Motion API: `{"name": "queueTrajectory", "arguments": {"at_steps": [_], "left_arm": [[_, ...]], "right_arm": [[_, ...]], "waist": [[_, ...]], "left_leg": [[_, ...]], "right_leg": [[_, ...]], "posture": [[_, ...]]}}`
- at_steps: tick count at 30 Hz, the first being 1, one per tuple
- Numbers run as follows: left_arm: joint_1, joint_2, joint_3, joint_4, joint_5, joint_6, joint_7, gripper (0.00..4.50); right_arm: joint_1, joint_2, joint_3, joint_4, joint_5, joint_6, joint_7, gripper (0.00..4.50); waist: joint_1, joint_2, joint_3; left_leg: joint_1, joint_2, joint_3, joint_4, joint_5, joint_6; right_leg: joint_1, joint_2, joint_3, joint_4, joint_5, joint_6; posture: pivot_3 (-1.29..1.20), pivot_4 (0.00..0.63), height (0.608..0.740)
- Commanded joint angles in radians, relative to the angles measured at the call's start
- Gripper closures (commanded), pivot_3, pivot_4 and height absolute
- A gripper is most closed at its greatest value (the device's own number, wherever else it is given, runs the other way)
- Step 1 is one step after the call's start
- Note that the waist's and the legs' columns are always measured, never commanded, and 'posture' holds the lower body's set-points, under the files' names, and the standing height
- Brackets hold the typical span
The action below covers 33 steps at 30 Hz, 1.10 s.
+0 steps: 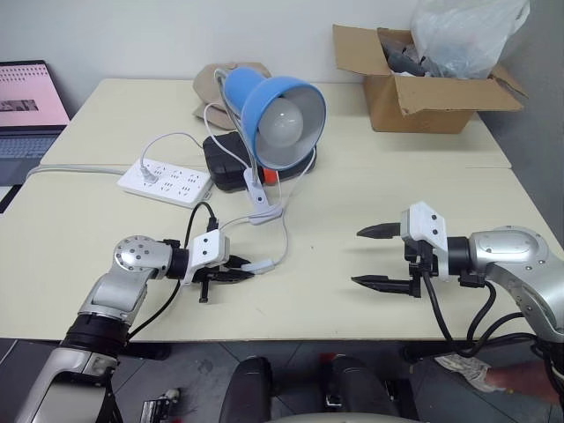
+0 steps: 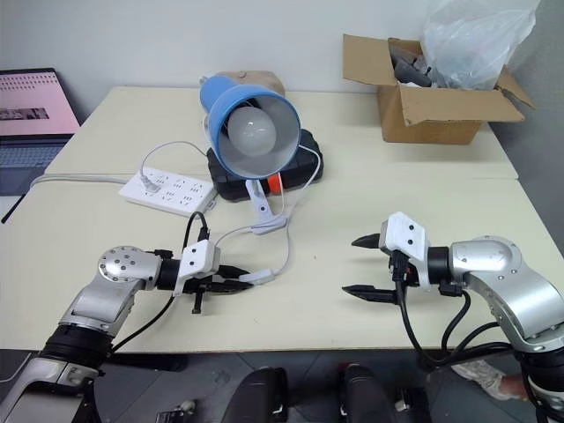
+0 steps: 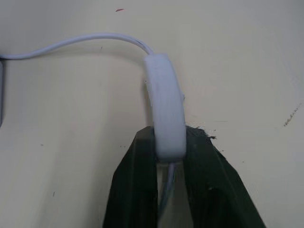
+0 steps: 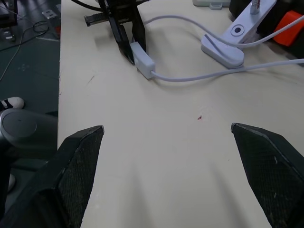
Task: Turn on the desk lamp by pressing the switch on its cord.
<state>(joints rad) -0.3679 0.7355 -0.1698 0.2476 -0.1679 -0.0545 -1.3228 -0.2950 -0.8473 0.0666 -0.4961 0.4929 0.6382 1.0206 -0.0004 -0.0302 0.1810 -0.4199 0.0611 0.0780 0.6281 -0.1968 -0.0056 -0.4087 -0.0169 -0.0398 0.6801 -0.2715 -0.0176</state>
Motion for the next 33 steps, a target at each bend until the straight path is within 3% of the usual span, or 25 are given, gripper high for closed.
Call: {"name": "queueTrajectory", "arguments": {"at_steps": [1, 7, 16, 25, 33], "left_arm": [[-0.027, -0.008, 0.000, -0.027, 0.006, -0.032, 0.002, 4.10], [-0.079, -0.024, -0.011, -0.133, -0.019, 0.022, -0.028, 4.10], [-0.130, -0.062, -0.040, -0.175, -0.023, 0.073, -0.029, 4.10], [-0.122, -0.064, -0.035, -0.182, -0.027, 0.087, -0.017, 4.10], [-0.115, -0.065, -0.040, -0.193, -0.022, 0.090, -0.013, 4.10]], "right_arm": [[-0.036, 0.033, -0.005, -0.017, 0.002, -0.024, -0.027, 0.00], [-0.131, 0.142, 0.039, -0.005, -0.003, 0.008, -0.101, 0.00], [-0.302, 0.265, 0.257, 0.080, -0.084, 0.077, -0.126, 0.00], [-0.336, 0.305, 0.376, 0.153, -0.175, 0.053, -0.113, 0.00], [-0.331, 0.336, 0.399, 0.200, -0.235, 0.011, -0.116, 0.00]], "waist": [[0.000, 0.000, 0.000], [-0.001, 0.000, 0.000], [-0.002, 0.000, 0.000], [-0.002, 0.000, 0.000], [-0.002, 0.000, 0.000]], "left_leg": [[0.000, 0.000, 0.000, 0.000, 0.000, 0.000], [0.000, 0.000, -0.001, 0.001, 0.000, 0.000], [-0.001, 0.001, -0.001, 0.001, 0.000, 0.000], [-0.001, 0.001, -0.001, 0.002, 0.000, 0.000], [-0.001, 0.002, -0.001, 0.002, 0.000, 0.000]], "right_leg": [[0.000, 0.000, 0.000, 0.000, 0.000, 0.000], [0.000, 0.001, 0.001, 0.000, 0.001, 0.002], [0.000, 0.004, 0.002, 0.000, 0.001, 0.002], [0.000, 0.004, 0.003, 0.001, 0.001, 0.002], [0.000, 0.004, 0.003, 0.001, 0.001, 0.002]], "posture": [[0.00, 0.150, 0.740], [0.00, 0.150, 0.740], [0.00, 0.150, 0.740], [0.00, 0.150, 0.740], [0.00, 0.150, 0.740]]}}
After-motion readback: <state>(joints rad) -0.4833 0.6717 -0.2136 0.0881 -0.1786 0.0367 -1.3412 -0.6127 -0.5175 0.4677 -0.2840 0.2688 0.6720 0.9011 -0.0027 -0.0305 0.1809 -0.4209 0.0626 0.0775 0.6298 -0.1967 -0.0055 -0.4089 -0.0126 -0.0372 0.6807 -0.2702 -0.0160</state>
